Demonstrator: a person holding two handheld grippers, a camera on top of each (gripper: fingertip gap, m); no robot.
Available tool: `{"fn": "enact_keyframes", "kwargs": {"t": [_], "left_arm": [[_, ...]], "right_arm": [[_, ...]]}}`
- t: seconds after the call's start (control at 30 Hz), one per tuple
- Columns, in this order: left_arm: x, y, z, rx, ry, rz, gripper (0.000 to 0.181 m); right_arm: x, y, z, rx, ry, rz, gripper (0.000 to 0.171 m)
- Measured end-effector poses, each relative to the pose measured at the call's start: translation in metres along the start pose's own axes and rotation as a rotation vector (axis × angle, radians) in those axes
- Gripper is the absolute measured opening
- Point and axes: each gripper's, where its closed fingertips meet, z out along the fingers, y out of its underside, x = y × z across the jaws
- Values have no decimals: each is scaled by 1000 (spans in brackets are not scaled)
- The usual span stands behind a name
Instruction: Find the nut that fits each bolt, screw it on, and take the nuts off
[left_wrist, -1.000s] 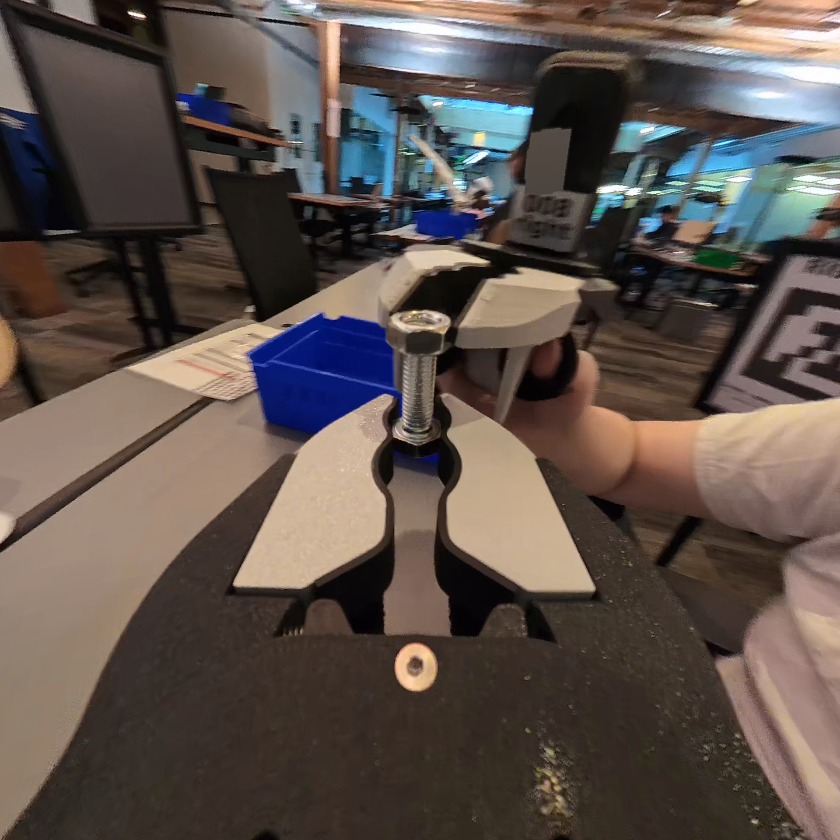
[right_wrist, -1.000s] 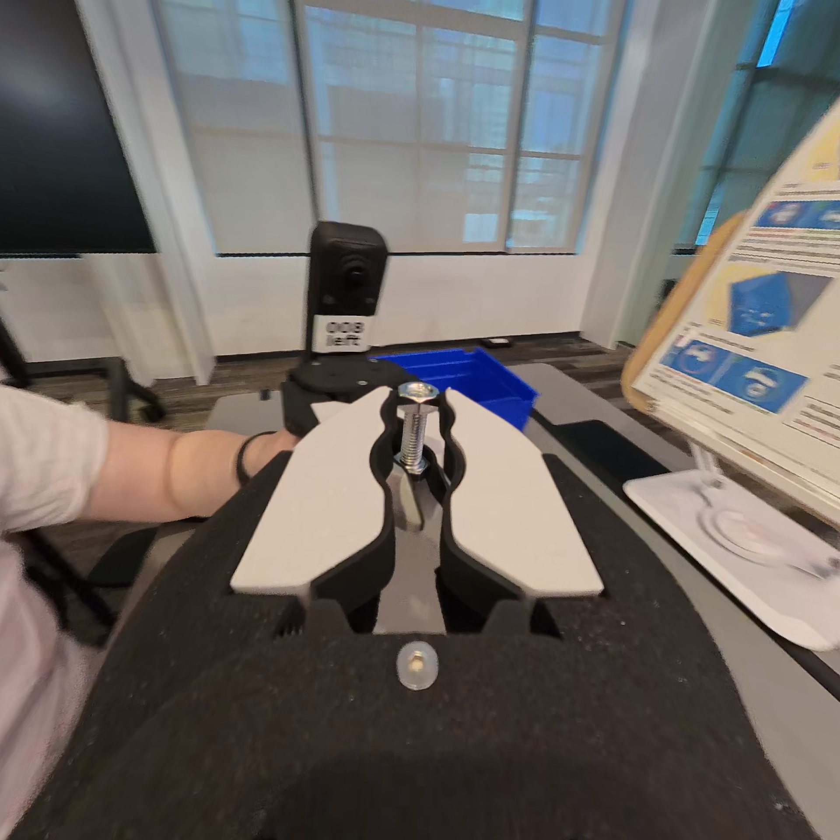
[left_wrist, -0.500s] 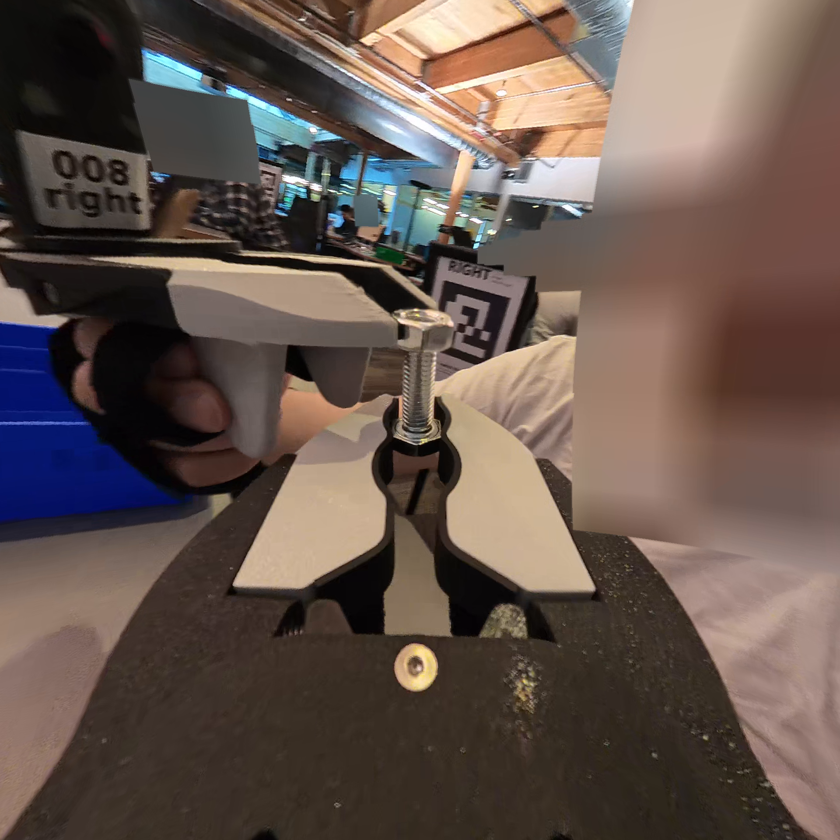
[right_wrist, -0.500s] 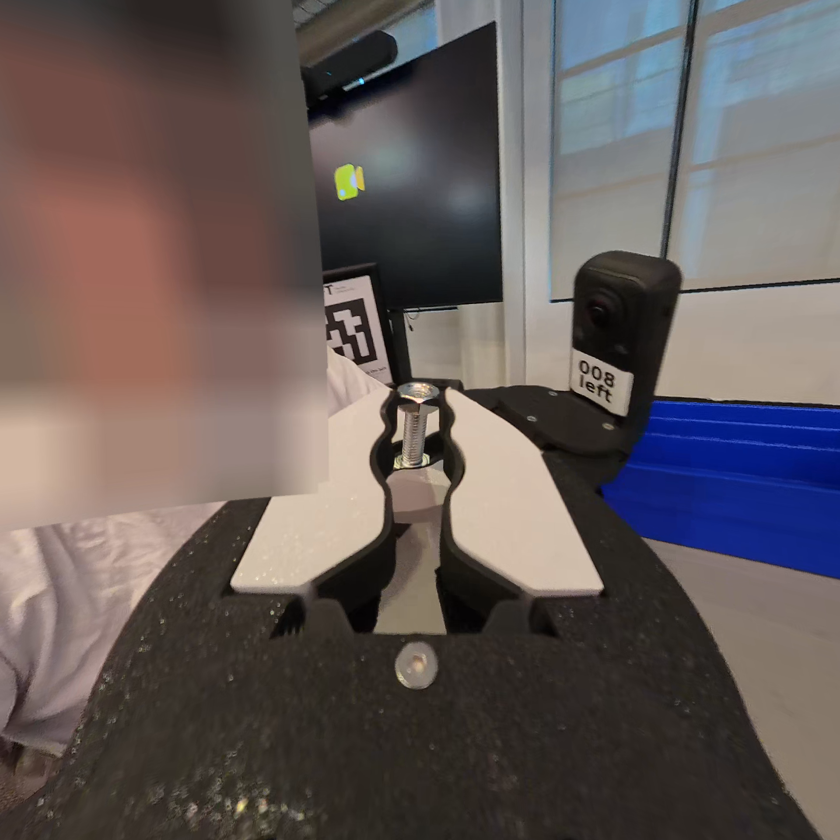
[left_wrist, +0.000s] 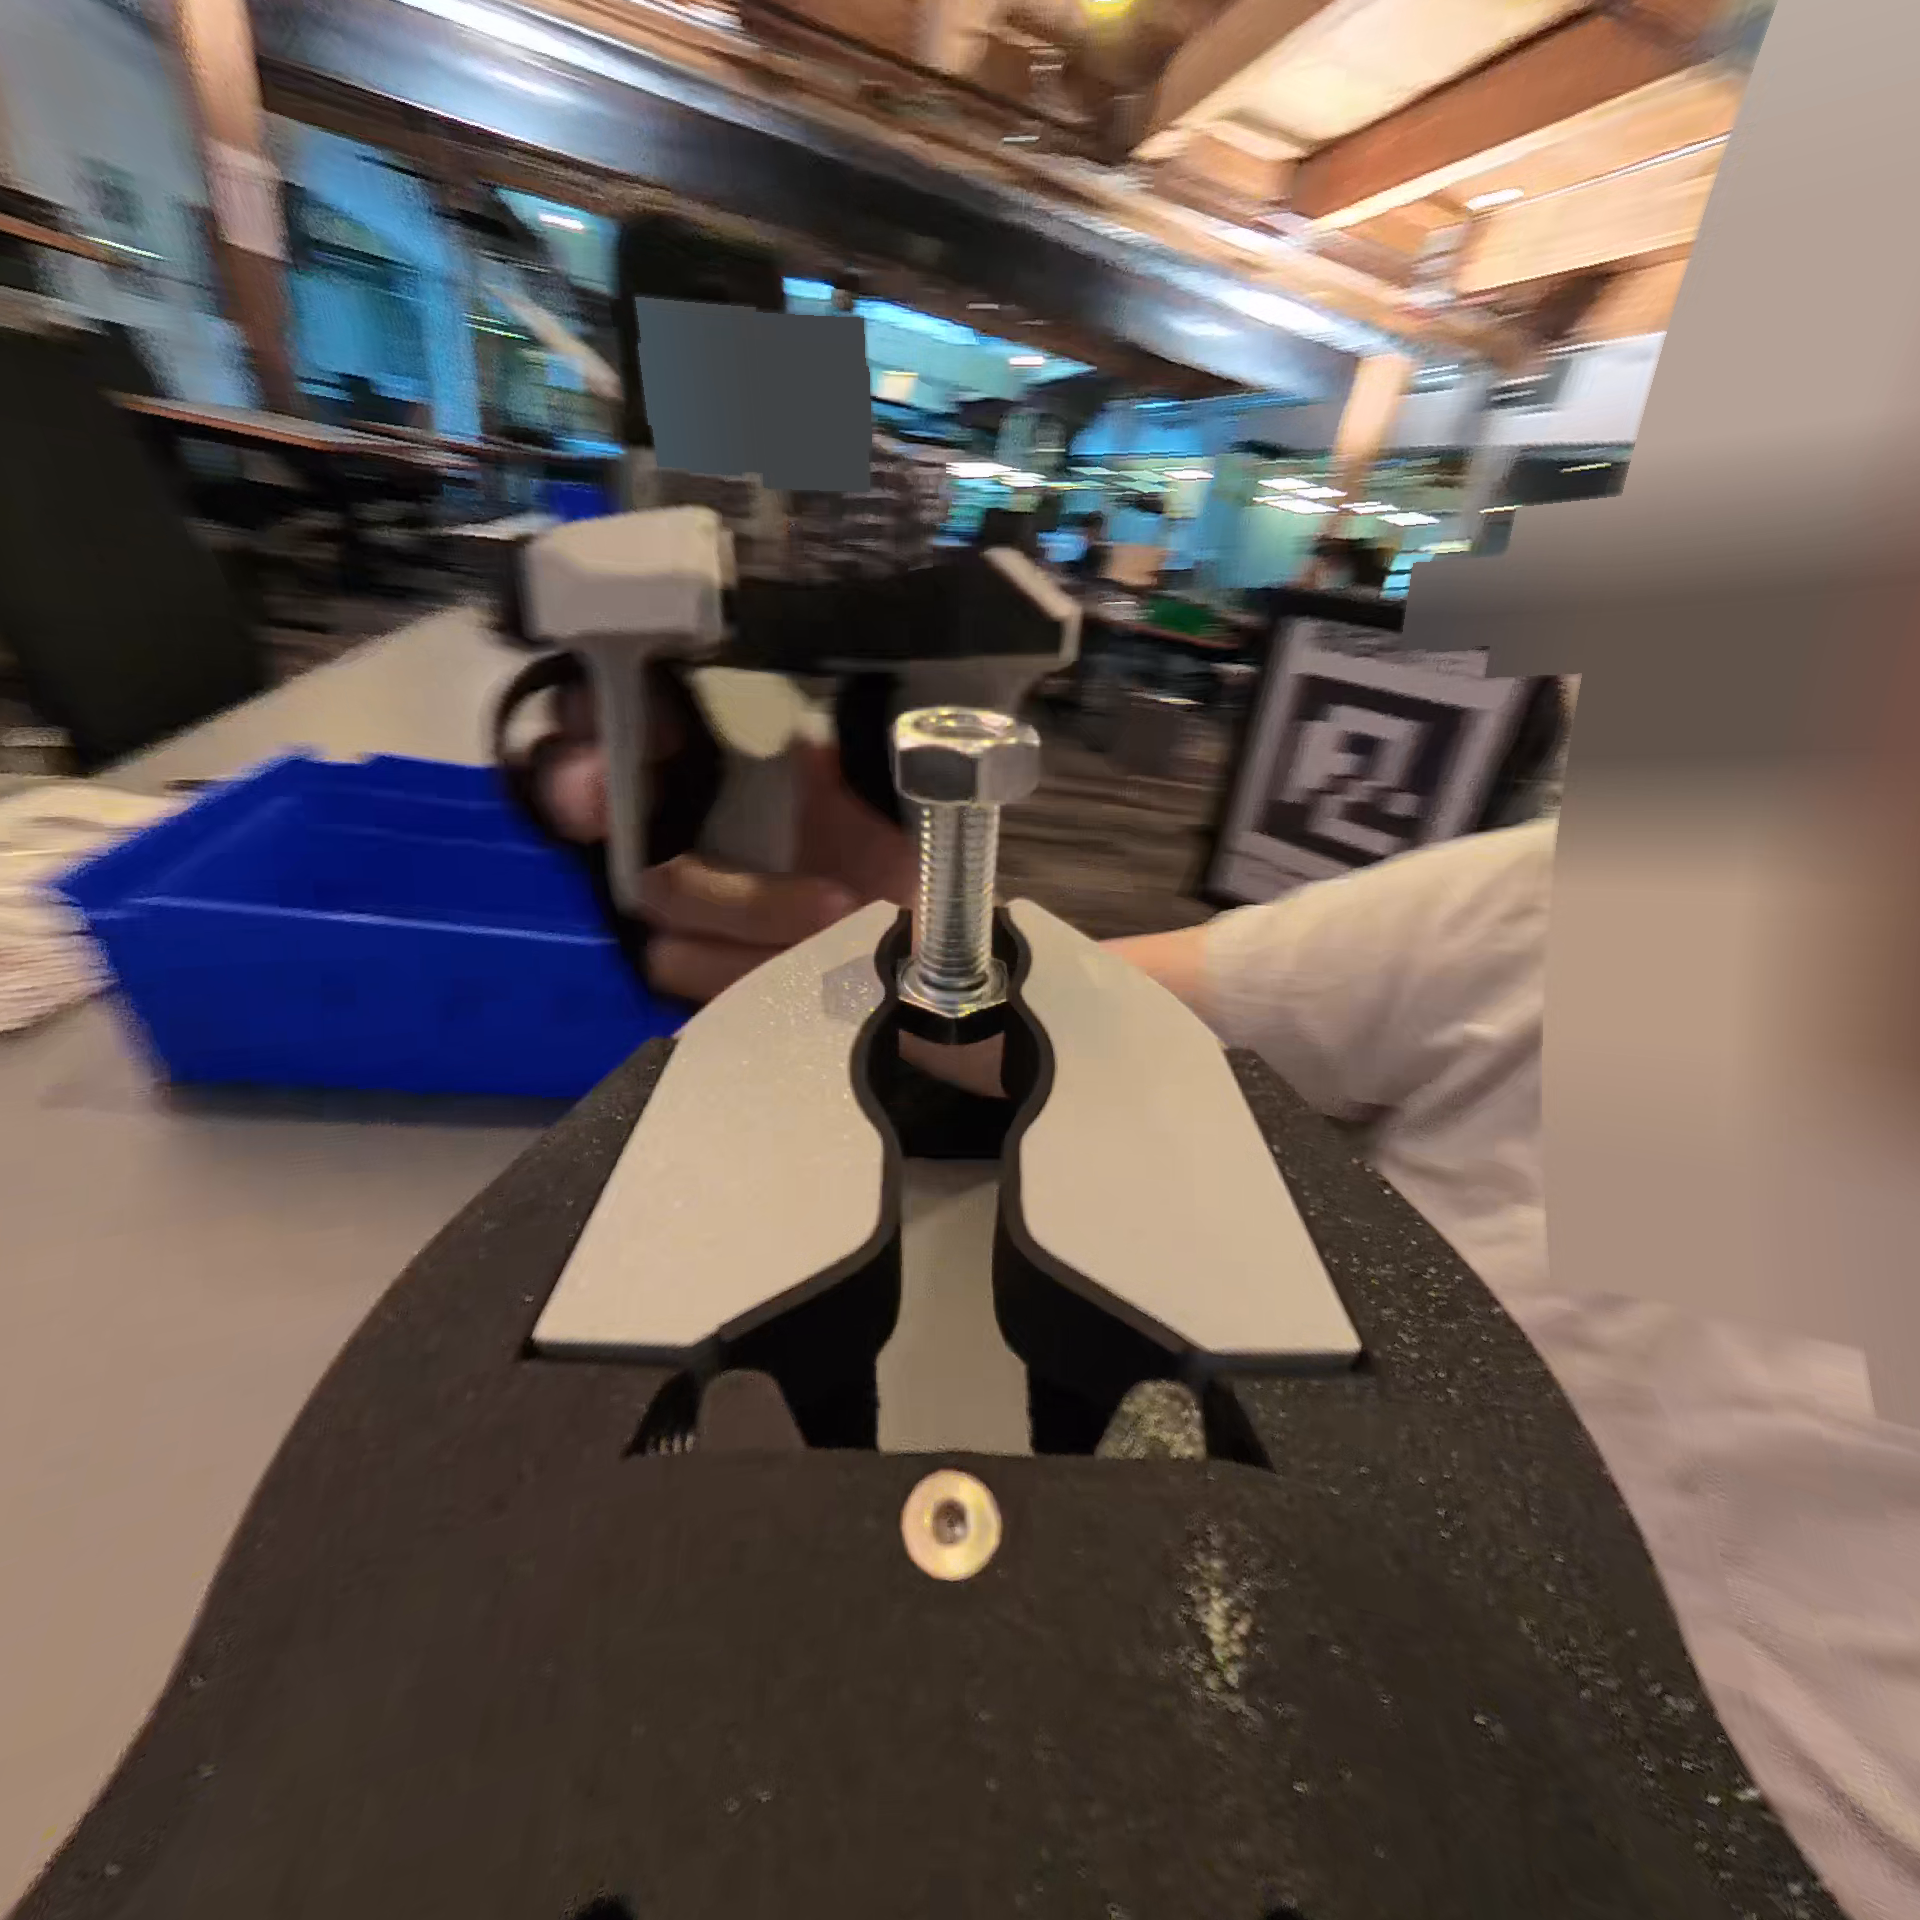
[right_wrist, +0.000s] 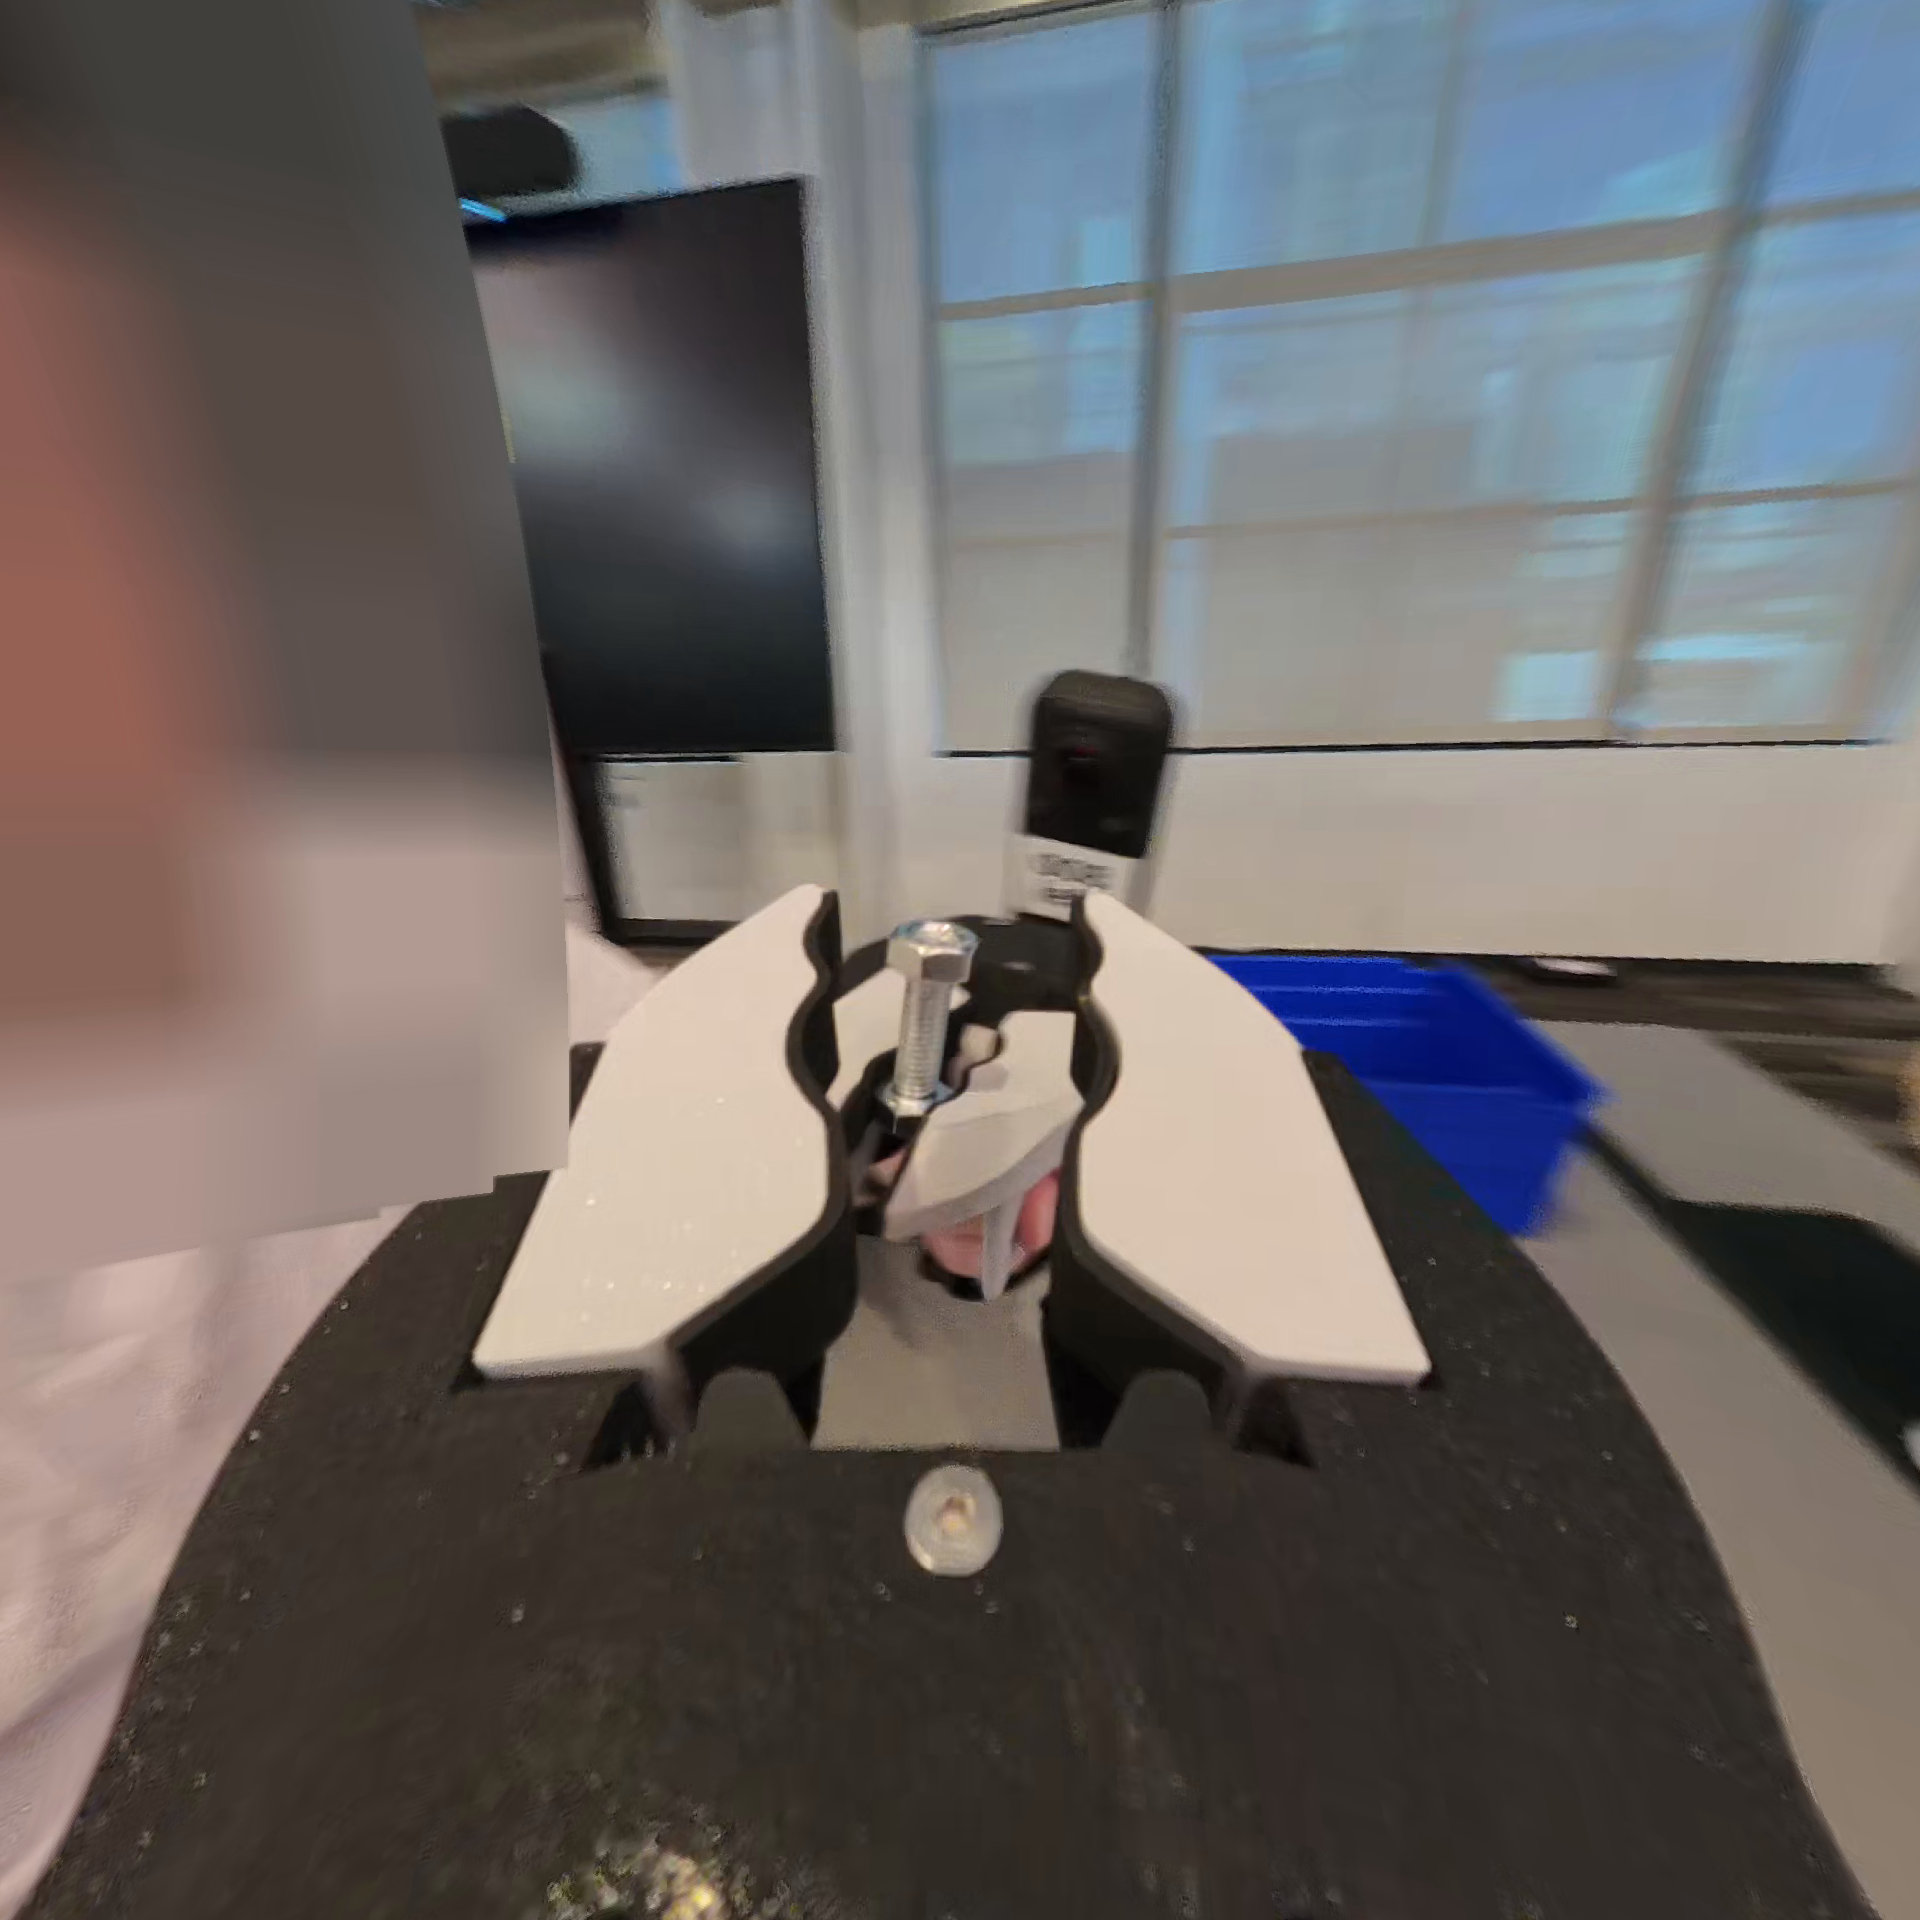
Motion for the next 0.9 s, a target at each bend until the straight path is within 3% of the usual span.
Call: {"fn": "enact_keyframes", "kwargs": {"t": [0.17, 0.37, 0.73, 0.9], "left_arm": [[-66, -1, -30, 14, -503, 126, 14], [-86, 7, -40, -27, -685, 175, 14], [-79, 9, -31, -55, -655, 194, 14], [-52, 3, -16, -19, -409, 148, 14]], "right_arm": [[43, 0, -9, -90, 478, -182, 40], [52, 27, 3, -166, 624, -159, 39], [52, 39, 5, -237, 618, -172, 17], [33, 29, 10, -218, 373, -118, 17]]}}
